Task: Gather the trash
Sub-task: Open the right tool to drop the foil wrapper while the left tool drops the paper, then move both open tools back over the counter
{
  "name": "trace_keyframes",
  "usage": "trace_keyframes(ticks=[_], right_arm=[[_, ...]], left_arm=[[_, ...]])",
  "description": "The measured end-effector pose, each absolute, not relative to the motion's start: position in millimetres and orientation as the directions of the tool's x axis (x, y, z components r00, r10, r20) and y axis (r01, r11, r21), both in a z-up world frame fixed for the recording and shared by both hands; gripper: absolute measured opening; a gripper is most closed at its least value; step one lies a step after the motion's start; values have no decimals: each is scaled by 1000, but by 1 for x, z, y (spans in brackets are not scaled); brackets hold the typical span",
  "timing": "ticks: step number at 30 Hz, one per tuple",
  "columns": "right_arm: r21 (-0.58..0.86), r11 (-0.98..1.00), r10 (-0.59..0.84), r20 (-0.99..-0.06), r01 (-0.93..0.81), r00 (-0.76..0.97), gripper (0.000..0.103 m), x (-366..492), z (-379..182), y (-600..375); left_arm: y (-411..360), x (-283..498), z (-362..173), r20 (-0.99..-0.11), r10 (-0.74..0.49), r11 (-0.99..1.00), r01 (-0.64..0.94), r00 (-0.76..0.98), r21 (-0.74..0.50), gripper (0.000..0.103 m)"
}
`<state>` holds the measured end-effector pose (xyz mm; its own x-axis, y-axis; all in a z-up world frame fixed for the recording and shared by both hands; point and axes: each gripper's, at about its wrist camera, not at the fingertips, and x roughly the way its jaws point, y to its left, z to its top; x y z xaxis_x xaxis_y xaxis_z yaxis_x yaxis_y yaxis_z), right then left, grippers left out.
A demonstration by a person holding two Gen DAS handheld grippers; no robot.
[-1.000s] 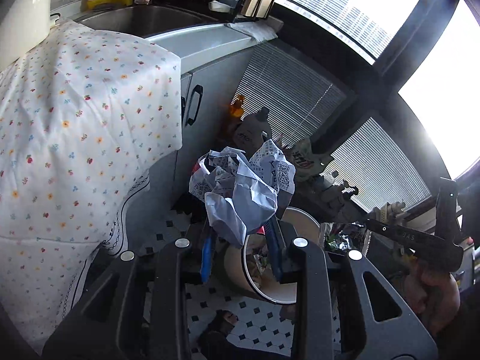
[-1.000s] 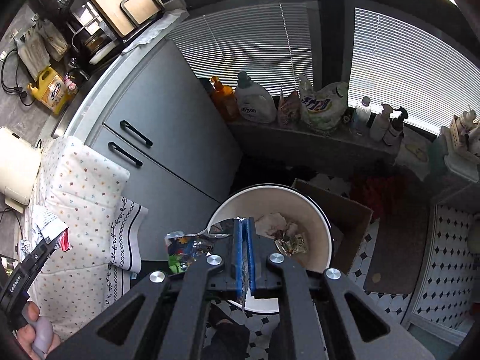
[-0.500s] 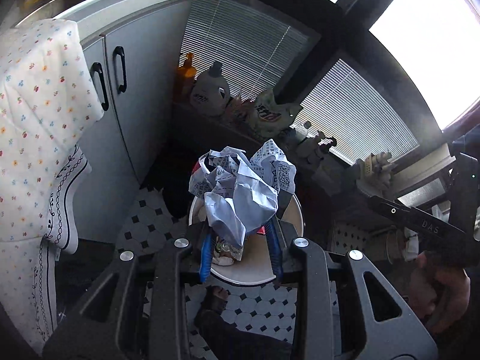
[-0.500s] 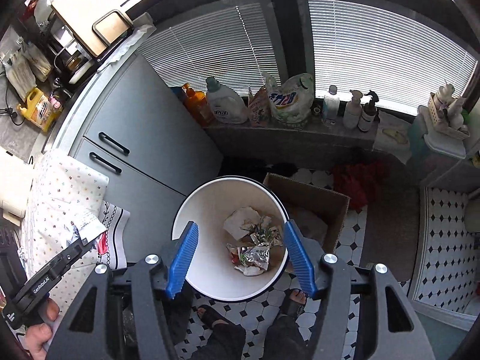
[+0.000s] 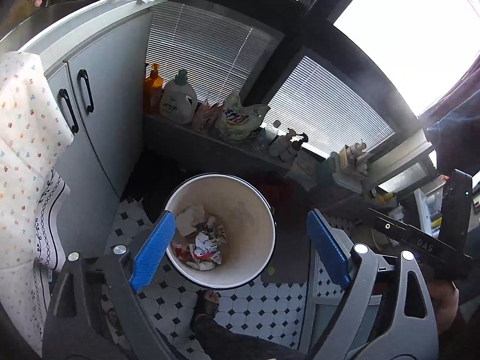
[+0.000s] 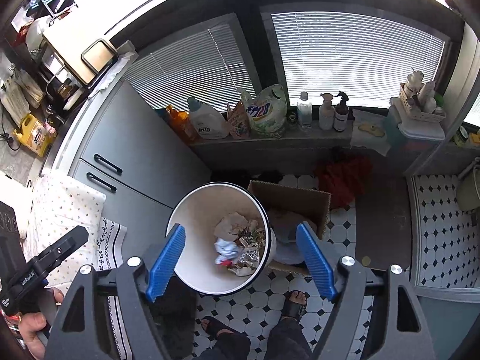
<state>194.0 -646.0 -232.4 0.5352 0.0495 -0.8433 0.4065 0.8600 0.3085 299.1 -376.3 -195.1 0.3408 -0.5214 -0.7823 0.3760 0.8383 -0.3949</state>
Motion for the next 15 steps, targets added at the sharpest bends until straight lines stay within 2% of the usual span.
trace_keyframes(ticks=[3, 15], right_arm=[[310, 880, 52, -816, 360, 575, 96, 201, -221, -623], [352, 932, 217, -733, 86, 645, 95, 260, -175, -489]], left_arm=[[-349, 298, -185, -786, -482, 867, 337, 387, -366, 94], [-189, 275, -142, -758, -304, 946, 87, 577, -313, 95]])
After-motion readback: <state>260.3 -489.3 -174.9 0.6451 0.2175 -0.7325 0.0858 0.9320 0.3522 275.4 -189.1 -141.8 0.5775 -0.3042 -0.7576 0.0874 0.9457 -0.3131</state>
